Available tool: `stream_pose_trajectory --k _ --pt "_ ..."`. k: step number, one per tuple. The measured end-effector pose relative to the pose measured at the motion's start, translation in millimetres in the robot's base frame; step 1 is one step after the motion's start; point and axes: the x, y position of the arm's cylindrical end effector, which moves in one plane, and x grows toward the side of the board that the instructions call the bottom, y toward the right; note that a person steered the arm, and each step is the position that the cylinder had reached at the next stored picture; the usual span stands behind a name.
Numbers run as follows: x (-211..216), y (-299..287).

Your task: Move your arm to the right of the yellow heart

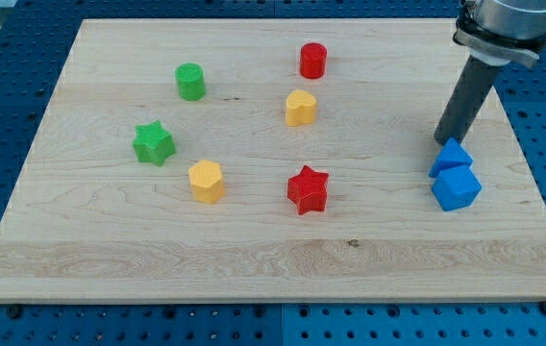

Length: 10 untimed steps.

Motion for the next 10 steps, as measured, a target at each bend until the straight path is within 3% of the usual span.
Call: stream_pose_trajectory --k 2,6,10 --pt "5 -17" --pt "-44 -124" --pt "-100 -120"
